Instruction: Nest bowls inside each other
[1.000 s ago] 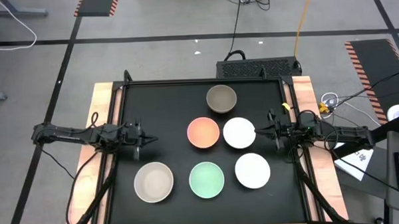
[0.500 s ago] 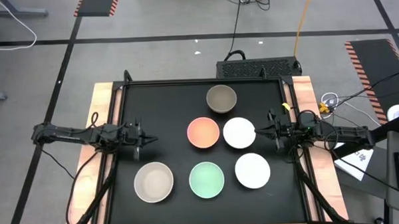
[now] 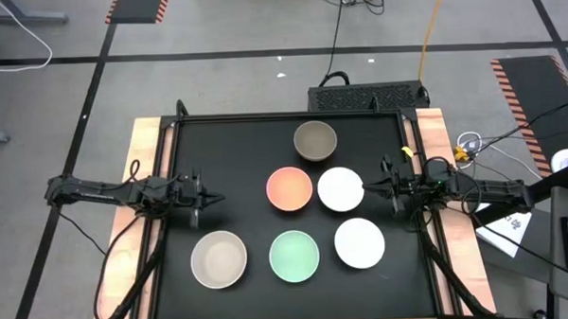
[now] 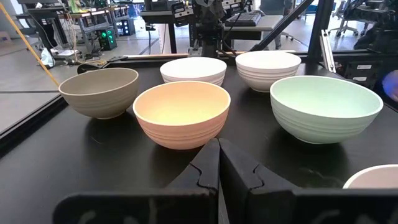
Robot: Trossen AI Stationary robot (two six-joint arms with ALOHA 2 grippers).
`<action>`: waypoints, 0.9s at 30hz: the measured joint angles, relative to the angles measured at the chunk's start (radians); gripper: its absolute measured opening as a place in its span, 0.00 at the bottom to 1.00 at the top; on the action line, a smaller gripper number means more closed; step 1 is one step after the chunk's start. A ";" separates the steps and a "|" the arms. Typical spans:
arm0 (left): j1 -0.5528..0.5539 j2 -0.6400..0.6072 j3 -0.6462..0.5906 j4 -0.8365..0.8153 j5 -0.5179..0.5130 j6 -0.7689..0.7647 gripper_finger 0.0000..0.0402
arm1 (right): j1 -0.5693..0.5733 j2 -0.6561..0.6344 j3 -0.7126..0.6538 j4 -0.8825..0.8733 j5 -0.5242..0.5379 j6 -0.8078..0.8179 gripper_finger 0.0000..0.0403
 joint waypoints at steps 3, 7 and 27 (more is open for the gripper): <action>0.000 0.000 0.000 0.000 0.000 0.000 0.02 | 0.000 0.000 0.000 0.000 0.000 0.000 0.00; 0.000 0.000 0.000 0.000 0.000 0.000 0.02 | 0.000 0.000 0.000 0.000 0.000 0.000 0.00; 0.000 0.000 0.000 0.006 -0.018 0.074 0.02 | 0.000 0.000 0.000 0.000 0.000 0.000 0.00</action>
